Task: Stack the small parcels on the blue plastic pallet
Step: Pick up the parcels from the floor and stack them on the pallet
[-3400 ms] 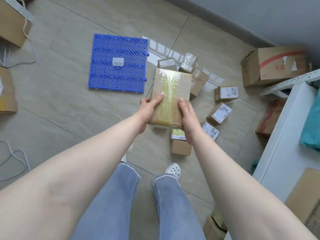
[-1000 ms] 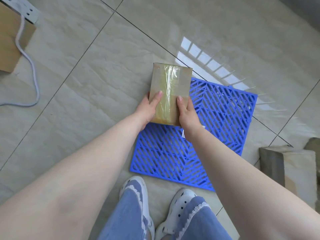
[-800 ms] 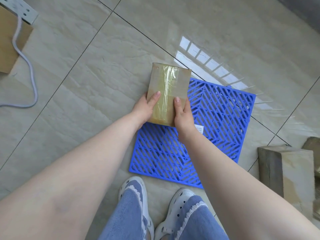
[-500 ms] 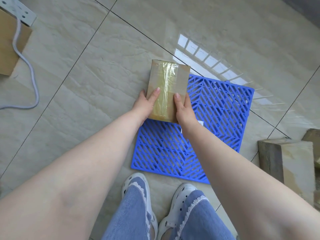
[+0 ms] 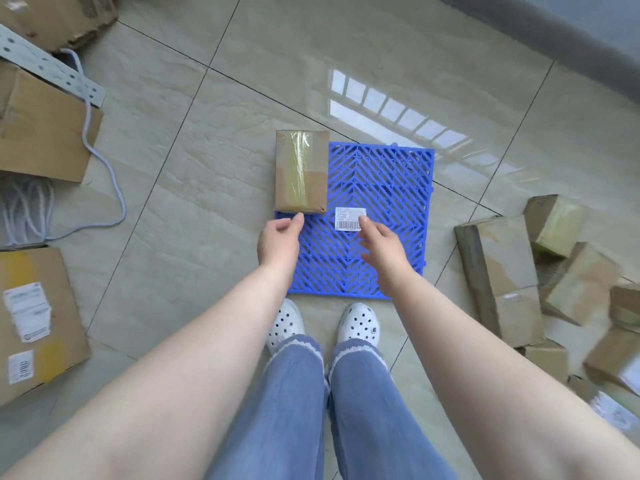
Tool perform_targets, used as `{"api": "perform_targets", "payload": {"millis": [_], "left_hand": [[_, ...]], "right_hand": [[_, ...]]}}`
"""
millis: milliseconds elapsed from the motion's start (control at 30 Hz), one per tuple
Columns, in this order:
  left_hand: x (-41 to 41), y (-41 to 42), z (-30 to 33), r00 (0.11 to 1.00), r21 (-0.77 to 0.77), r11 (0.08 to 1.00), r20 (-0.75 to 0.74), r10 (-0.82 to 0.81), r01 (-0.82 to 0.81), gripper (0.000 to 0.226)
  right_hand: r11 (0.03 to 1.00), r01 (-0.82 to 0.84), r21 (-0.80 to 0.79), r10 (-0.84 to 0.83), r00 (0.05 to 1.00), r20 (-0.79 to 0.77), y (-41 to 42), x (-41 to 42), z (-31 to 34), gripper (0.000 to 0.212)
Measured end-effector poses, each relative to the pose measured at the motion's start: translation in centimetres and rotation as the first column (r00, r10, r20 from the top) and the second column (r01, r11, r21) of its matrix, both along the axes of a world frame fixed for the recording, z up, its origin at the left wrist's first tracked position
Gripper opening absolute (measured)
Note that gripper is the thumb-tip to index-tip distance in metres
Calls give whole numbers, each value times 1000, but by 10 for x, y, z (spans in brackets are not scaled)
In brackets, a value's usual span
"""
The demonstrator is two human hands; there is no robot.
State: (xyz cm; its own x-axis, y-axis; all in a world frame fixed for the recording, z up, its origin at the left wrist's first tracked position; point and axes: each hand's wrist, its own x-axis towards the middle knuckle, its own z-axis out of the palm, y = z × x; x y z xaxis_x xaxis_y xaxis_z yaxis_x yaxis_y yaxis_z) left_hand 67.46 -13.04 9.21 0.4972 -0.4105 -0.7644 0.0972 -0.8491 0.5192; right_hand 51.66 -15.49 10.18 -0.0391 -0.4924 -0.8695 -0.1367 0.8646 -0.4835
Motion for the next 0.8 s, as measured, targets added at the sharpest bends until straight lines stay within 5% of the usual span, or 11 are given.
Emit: {"api": "perform_targets", "payload": {"millis": [300,467,800], "left_hand": [[-95,46,149,874,-38,931,-332,-355,363,19],[-140,66,201,788,-89,856,-350,-506,510,28],[-241,129,220,702,-57,773,-381,-602,632,11]], "right_hand": [[914,404,28,-403,915,-33,96,-99,134,29],[818,576,6,-575,817,-29,148,-157,178,42],[711,703,-36,-703,709,-45,236,-275,202,52]]}}
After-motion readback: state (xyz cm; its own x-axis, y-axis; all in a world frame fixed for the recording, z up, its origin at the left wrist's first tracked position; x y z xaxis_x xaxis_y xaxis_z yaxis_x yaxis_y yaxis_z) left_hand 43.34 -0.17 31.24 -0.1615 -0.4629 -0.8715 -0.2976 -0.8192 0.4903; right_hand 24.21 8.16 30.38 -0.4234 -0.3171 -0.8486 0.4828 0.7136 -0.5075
